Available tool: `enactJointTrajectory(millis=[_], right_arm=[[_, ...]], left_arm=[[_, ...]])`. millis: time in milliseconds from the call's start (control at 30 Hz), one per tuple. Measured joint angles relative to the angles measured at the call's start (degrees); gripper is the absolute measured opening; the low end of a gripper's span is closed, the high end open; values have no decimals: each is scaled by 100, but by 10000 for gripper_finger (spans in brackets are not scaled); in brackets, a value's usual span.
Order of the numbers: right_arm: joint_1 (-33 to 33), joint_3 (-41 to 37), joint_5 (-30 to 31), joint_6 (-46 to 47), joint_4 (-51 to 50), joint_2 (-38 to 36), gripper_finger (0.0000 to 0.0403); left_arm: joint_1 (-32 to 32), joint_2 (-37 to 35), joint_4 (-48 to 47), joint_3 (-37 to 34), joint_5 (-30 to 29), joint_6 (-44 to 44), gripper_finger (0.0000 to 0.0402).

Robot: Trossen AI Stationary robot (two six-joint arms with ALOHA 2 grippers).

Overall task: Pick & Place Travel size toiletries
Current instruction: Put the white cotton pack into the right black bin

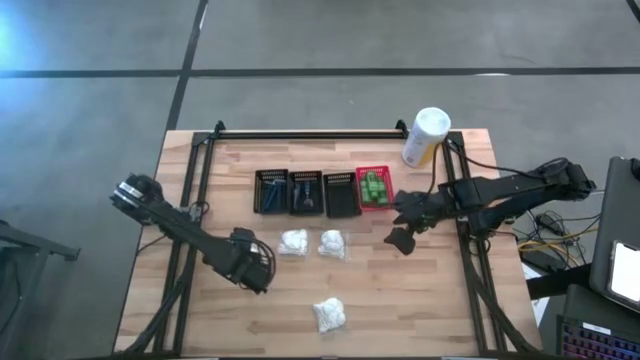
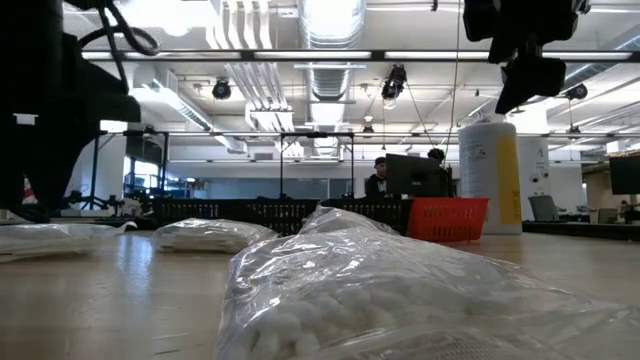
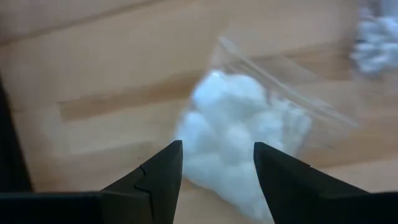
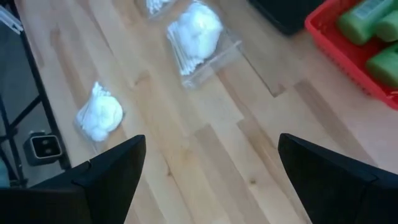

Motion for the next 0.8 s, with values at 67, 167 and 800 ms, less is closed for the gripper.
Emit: enactJointTrajectory(millis=[67,167,800], right_arm=[[96,0,37,110,-13,0,363],[230,-12,73,465,12,0,363],[374,-1018,135,2810,2329,70,363]], left_arm=[[12,-97,29,-210,0,10,202],[50,-153,244,-504,2,65,202],[242,-69,3146,-1256,-1037,1149,202]])
